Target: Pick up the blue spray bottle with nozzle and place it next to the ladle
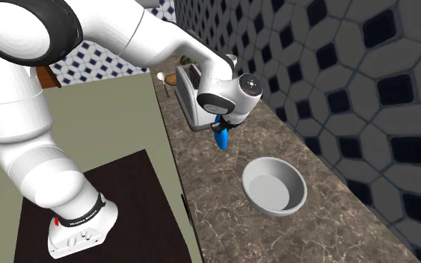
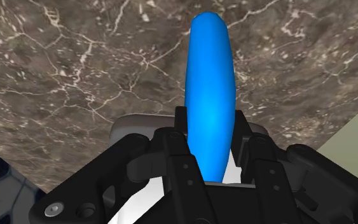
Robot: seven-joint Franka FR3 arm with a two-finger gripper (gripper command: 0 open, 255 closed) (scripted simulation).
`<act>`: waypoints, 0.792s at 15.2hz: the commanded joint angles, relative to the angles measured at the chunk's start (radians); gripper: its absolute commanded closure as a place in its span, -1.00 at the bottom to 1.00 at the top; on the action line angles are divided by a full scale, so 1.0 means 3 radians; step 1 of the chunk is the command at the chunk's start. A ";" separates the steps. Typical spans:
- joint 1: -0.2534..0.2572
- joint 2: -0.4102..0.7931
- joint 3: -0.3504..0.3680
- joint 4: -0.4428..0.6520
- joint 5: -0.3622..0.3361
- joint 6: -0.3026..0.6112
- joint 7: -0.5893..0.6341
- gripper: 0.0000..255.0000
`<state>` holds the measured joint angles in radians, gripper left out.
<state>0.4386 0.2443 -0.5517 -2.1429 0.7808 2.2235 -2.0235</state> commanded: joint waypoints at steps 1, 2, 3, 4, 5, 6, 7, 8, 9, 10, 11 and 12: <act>0.0000 0.0001 0.0000 0.0000 0.0000 0.0000 0.0000 1.00; 0.0000 0.0000 0.0000 -0.0001 0.0000 0.0000 0.0000 1.00; 0.0008 -0.0035 -0.0011 0.0003 -0.0038 -0.0020 0.0036 1.00; 0.0016 -0.0068 -0.0022 0.0009 -0.0075 -0.0041 0.0071 1.00; 0.0023 -0.0102 -0.0032 0.0015 -0.0111 -0.0063 0.0107 1.00; 0.0030 -0.0135 -0.0041 0.0022 -0.0148 -0.0084 0.0143 1.00; 0.0036 -0.0167 -0.0050 0.0029 -0.0184 -0.0107 0.0178 1.00; 0.0042 -0.0199 -0.0059 0.0037 -0.0219 -0.0129 0.0213 1.00; 0.0048 -0.0231 -0.0067 0.0047 -0.0254 -0.0153 0.0248 1.00; 0.0053 -0.0262 -0.0074 0.0057 -0.0289 -0.0176 0.0283 1.00; 0.0058 -0.0292 -0.0081 0.0067 -0.0323 -0.0201 0.0317 1.00; 0.0063 -0.0322 -0.0087 0.0079 -0.0356 -0.0225 0.0351 1.00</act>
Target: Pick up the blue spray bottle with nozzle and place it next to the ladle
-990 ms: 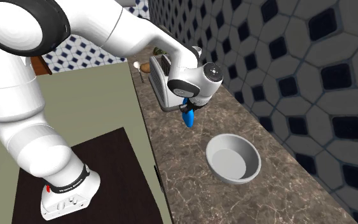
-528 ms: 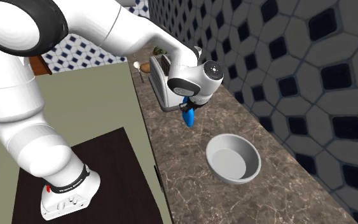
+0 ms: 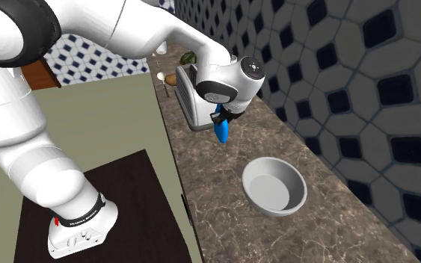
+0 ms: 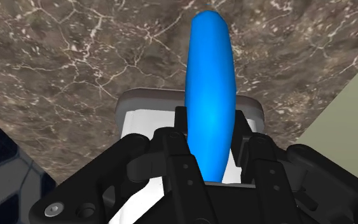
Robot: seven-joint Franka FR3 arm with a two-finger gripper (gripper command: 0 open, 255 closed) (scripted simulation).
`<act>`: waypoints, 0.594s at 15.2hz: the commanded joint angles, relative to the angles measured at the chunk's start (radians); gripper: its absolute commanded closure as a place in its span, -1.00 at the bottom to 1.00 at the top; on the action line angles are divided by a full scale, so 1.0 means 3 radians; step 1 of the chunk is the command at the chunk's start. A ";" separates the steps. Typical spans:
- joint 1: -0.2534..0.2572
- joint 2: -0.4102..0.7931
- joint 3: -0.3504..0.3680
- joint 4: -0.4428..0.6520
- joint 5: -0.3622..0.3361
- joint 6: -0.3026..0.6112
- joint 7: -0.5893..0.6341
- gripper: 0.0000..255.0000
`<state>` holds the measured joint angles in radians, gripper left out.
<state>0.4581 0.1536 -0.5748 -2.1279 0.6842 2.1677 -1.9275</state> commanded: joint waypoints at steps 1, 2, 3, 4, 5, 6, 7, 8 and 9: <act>0.0002 -0.0050 -0.0016 0.0041 -0.0067 -0.0064 0.0065 1.00; 0.0006 -0.0078 -0.0022 0.0054 -0.0099 -0.0090 0.0098 1.00; 0.0009 -0.0106 -0.0027 0.0068 -0.0130 -0.0116 0.0132 1.00; 0.0013 -0.0134 -0.0031 0.0083 -0.0161 -0.0142 0.0164 1.00; 0.0016 -0.0161 -0.0036 0.0098 -0.0191 -0.0169 0.0197 1.00; 0.0018 -0.0187 -0.0040 0.0115 -0.0220 -0.0197 0.0228 1.00; 0.0021 -0.0212 -0.0043 0.0132 -0.0249 -0.0225 0.0260 1.00; 0.0023 -0.0237 -0.0046 0.0150 -0.0277 -0.0253 0.0291 1.00; 0.0025 -0.0261 -0.0049 0.0168 -0.0304 -0.0282 0.0322 1.00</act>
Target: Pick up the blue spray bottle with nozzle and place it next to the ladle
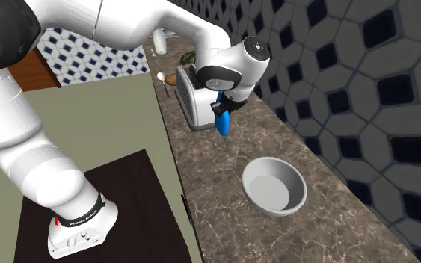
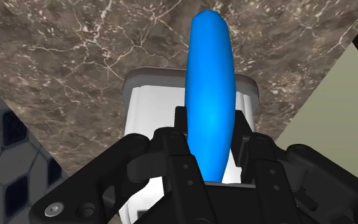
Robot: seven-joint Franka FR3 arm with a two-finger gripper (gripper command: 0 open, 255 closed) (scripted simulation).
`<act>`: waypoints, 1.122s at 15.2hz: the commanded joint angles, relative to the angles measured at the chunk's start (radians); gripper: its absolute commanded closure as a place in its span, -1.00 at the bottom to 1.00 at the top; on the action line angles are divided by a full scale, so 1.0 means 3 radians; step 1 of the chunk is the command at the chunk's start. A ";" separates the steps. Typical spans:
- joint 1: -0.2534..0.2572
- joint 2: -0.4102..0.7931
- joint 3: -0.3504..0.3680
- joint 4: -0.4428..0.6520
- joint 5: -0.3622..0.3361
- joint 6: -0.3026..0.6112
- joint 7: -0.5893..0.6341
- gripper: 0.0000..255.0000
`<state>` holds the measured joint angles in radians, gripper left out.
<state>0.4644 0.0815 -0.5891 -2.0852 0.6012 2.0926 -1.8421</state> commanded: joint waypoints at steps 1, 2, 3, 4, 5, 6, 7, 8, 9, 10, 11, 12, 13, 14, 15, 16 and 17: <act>0.0006 -0.0044 -0.0003 0.0045 -0.0053 -0.0061 0.0067 1.00; 0.0007 -0.0067 -0.0005 0.0065 -0.0079 -0.0090 0.0097 1.00; 0.0009 -0.0089 -0.0007 0.0086 -0.0104 -0.0121 0.0126 1.00; 0.0010 -0.0110 -0.0009 0.0108 -0.0128 -0.0151 0.0155 1.00; 0.0011 -0.0131 -0.0010 0.0131 -0.0151 -0.0182 0.0183 1.00; 0.0011 -0.0150 -0.0011 0.0154 -0.0173 -0.0213 0.0211 1.00; 0.0012 -0.0169 -0.0012 0.0178 -0.0195 -0.0245 0.0238 1.00; 0.0013 -0.0187 -0.0013 0.0203 -0.0215 -0.0277 0.0265 1.00; 0.0013 -0.0205 -0.0013 0.0229 -0.0235 -0.0310 0.0292 1.00; 0.0014 -0.0222 -0.0014 0.0255 -0.0254 -0.0343 0.0318 1.00; 0.0014 -0.0237 -0.0014 0.0283 -0.0273 -0.0376 0.0343 1.00; 0.0014 -0.0252 -0.0014 0.0311 -0.0290 -0.0409 0.0368 1.00; 0.0014 -0.0267 -0.0014 0.0340 -0.0307 -0.0443 0.0393 1.00; 0.0014 -0.0280 -0.0014 0.0369 -0.0323 -0.0478 0.0417 1.00; 0.0014 -0.0293 -0.0014 0.0400 -0.0338 -0.0512 0.0441 1.00; 0.0014 -0.0305 -0.0014 0.0431 -0.0353 -0.0547 0.0464 1.00; 0.0013 -0.0316 -0.0014 0.0463 -0.0366 -0.0583 0.0486 1.00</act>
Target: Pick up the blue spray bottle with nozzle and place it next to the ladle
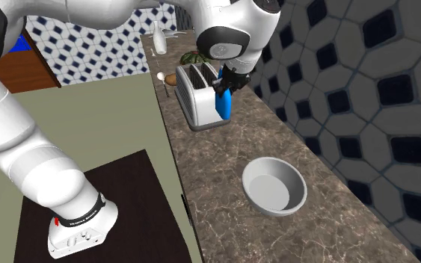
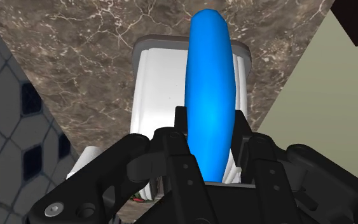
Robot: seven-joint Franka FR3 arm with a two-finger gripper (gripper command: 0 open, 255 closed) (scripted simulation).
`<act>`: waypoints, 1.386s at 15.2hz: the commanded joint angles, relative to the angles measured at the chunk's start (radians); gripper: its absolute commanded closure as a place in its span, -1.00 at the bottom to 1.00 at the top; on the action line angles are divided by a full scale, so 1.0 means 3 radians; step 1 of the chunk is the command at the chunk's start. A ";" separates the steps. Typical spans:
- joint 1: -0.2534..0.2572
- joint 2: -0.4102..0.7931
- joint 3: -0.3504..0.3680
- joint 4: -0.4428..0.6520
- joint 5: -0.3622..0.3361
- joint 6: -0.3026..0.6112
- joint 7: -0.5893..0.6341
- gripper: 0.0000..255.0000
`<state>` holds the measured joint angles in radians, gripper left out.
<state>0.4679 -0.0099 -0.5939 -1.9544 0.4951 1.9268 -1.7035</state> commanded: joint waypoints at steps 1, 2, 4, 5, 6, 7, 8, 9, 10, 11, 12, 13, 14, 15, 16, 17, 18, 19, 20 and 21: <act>0.0002 -0.0021 0.0002 0.0060 -0.0026 -0.0065 0.0047 1.00; 0.0001 -0.0031 0.0002 0.0094 -0.0038 -0.0101 0.0069 1.00; 0.0000 -0.0047 0.0002 0.0164 -0.0060 -0.0174 0.0111 1.00; 0.0000 -0.0054 0.0001 0.0200 -0.0070 -0.0211 0.0132 1.00; -0.0001 -0.0060 0.0001 0.0237 -0.0079 -0.0249 0.0152 1.00; -0.0001 -0.0066 0.0001 0.0274 -0.0088 -0.0286 0.0172 1.00; -0.0002 -0.0070 0.0000 0.0313 -0.0095 -0.0324 0.0191 1.00; -0.0002 -0.0074 0.0000 0.0352 -0.0103 -0.0362 0.0210 1.00; -0.0003 -0.0076 -0.0001 0.0393 -0.0109 -0.0401 0.0229 1.00; -0.0004 -0.0078 -0.0002 0.0434 -0.0114 -0.0440 0.0247 1.00; -0.0005 -0.0079 -0.0003 0.0476 -0.0119 -0.0479 0.0265 1.00; -0.0006 -0.0080 -0.0004 0.0519 -0.0124 -0.0518 0.0283 1.00; -0.0007 -0.0079 -0.0005 0.0563 -0.0127 -0.0558 0.0300 1.00; -0.0008 -0.0077 -0.0007 0.0607 -0.0130 -0.0599 0.0317 1.00; -0.0009 -0.0075 -0.0009 0.0653 -0.0132 -0.0639 0.0334 1.00; -0.0011 -0.0071 -0.0011 0.0700 -0.0133 -0.0680 0.0350 1.00; -0.0012 -0.0067 -0.0013 0.0747 -0.0133 -0.0722 0.0366 1.00; -0.0014 -0.0062 -0.0015 0.0796 -0.0133 -0.0763 0.0381 1.00; -0.0016 -0.0056 -0.0018 0.0845 -0.0132 -0.0805 0.0396 1.00; -0.0018 -0.0048 -0.0020 0.0896 -0.0130 -0.0848 0.0411 1.00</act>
<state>0.4622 -0.0221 -0.6003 -1.6979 0.4579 1.6850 -1.5868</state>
